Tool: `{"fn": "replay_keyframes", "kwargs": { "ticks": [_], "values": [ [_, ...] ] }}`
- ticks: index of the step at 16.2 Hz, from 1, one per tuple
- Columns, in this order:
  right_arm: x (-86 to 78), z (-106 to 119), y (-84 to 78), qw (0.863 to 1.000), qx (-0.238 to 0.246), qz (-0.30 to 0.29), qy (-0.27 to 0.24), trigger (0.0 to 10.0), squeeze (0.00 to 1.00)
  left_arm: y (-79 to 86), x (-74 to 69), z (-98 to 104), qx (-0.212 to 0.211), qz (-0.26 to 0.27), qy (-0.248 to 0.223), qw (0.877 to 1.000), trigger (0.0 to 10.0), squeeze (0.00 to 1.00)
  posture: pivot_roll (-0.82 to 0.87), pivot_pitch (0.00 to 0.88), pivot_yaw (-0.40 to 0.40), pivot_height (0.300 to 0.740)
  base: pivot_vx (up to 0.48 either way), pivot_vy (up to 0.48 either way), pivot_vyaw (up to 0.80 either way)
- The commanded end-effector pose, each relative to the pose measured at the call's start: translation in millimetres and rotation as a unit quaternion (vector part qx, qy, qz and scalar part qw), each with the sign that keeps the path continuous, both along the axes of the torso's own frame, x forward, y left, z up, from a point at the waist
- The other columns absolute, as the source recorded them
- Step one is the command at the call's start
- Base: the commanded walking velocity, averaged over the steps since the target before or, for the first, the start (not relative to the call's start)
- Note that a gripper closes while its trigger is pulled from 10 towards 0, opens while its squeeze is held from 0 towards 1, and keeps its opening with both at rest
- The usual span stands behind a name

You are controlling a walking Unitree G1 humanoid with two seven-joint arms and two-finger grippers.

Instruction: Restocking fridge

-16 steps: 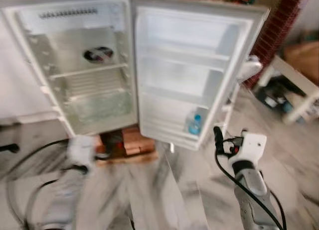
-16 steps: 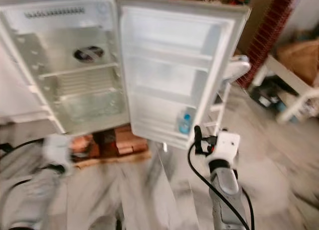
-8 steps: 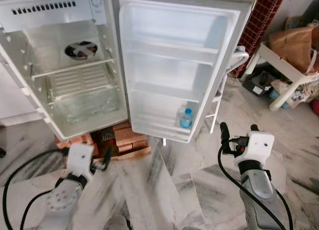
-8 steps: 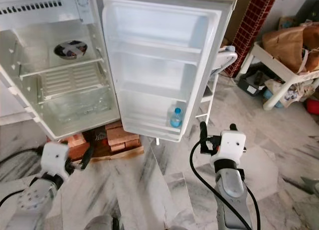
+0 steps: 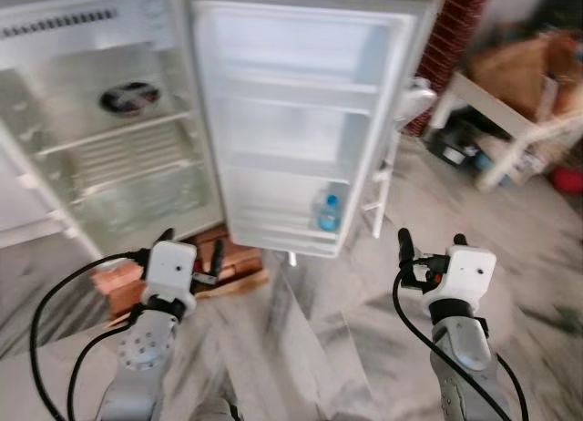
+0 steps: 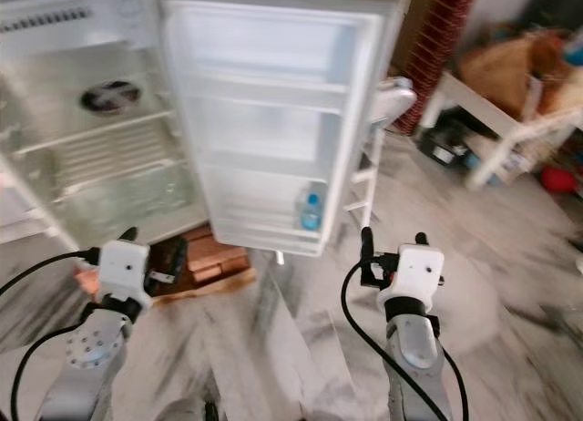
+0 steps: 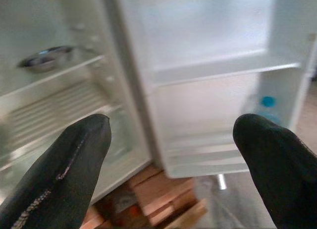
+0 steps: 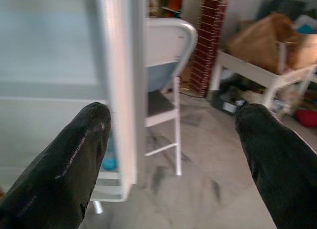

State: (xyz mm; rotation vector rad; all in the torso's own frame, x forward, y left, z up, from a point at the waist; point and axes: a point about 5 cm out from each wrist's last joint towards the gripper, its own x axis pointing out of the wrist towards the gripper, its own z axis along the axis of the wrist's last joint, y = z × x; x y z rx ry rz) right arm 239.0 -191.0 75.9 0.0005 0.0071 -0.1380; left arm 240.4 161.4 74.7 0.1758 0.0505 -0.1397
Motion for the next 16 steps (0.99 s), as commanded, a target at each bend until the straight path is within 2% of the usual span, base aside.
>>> {"fn": "replay_keyframes", "kwargs": {
  "ticks": [1,3,8,11,13,16],
  "values": [
    [4.6,3,-3.1,1.000,-0.006,-0.001,-0.007,10.0,0.00,-4.5,-1.3,-1,0.000,-0.009,0.004,1.000,10.0,0.00,0.03,0.084,-0.040,0.740,0.000,0.000,0.00],
    [11.6,5,1.2,1.000,0.000,0.010,-0.008,10.0,0.00,-15.1,-2.2,-3,-0.012,-0.026,0.001,1.000,10.0,0.00,0.03,0.081,-0.046,0.740,0.000,-0.257,0.00],
    [16.8,6,4.6,1.000,0.001,0.023,-0.014,10.0,0.00,-12.2,0.0,-3,-0.016,-0.015,0.004,1.000,10.0,0.00,0.03,0.078,-0.051,0.740,0.000,-0.274,0.00],
    [17.3,8,10.2,0.998,-0.018,0.049,-0.019,10.0,0.00,-10.9,4.8,-2,-0.017,-0.014,0.002,1.000,10.0,0.00,0.02,0.086,-0.036,0.740,0.000,-0.279,0.00],
    [17.6,11,16.1,0.997,-0.030,0.070,-0.030,10.0,0.00,-10.3,6.5,-2,-0.016,-0.016,0.002,1.000,10.0,0.00,0.02,0.089,-0.027,0.740,0.000,-0.277,0.80],
    [17.3,10,13.9,0.998,-0.021,0.055,-0.030,10.0,0.00,-11.2,7.8,-4,-0.021,-0.020,0.009,1.000,10.0,0.00,0.02,0.082,-0.008,0.740,0.000,-0.271,0.46]
  ]
}}
